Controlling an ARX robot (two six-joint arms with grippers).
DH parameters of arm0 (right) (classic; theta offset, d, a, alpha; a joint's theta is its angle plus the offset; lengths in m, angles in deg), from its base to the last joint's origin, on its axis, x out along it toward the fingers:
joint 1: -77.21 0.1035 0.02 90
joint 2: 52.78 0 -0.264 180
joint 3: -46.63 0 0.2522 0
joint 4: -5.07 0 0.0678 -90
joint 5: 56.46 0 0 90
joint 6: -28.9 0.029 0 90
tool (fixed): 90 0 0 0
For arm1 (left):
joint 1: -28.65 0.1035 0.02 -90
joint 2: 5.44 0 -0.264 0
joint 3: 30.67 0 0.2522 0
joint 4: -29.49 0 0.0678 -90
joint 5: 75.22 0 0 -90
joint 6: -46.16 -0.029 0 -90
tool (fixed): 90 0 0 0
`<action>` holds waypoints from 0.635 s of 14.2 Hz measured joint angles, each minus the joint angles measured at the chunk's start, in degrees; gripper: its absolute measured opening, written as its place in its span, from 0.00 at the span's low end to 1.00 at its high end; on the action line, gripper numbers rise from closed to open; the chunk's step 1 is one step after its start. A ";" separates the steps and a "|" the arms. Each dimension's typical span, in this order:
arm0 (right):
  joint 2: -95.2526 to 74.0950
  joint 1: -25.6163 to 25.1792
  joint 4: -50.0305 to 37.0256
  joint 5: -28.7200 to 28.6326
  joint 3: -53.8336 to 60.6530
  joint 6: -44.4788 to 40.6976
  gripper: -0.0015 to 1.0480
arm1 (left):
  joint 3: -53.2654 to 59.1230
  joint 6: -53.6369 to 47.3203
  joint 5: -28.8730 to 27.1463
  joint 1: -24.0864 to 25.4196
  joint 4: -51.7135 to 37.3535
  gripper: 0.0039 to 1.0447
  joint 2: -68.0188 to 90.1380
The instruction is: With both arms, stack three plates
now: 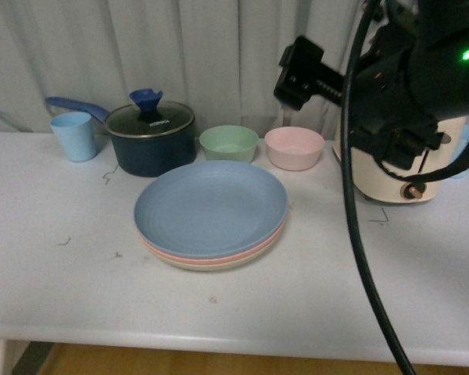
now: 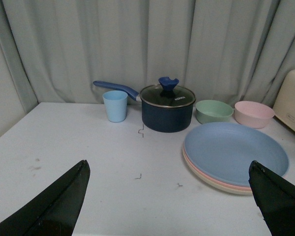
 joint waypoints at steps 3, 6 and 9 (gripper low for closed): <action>21.68 -1.40 -26.29 17.44 19.47 -18.05 0.69 | 0.00 0.00 0.00 0.00 0.02 0.94 0.00; 46.34 -8.85 -22.99 13.42 40.48 -31.67 0.29 | -0.02 0.00 0.02 0.00 -0.02 0.94 0.00; 59.80 -12.92 -24.11 9.14 53.81 -33.42 0.02 | 0.00 0.00 0.00 0.00 0.00 0.94 0.00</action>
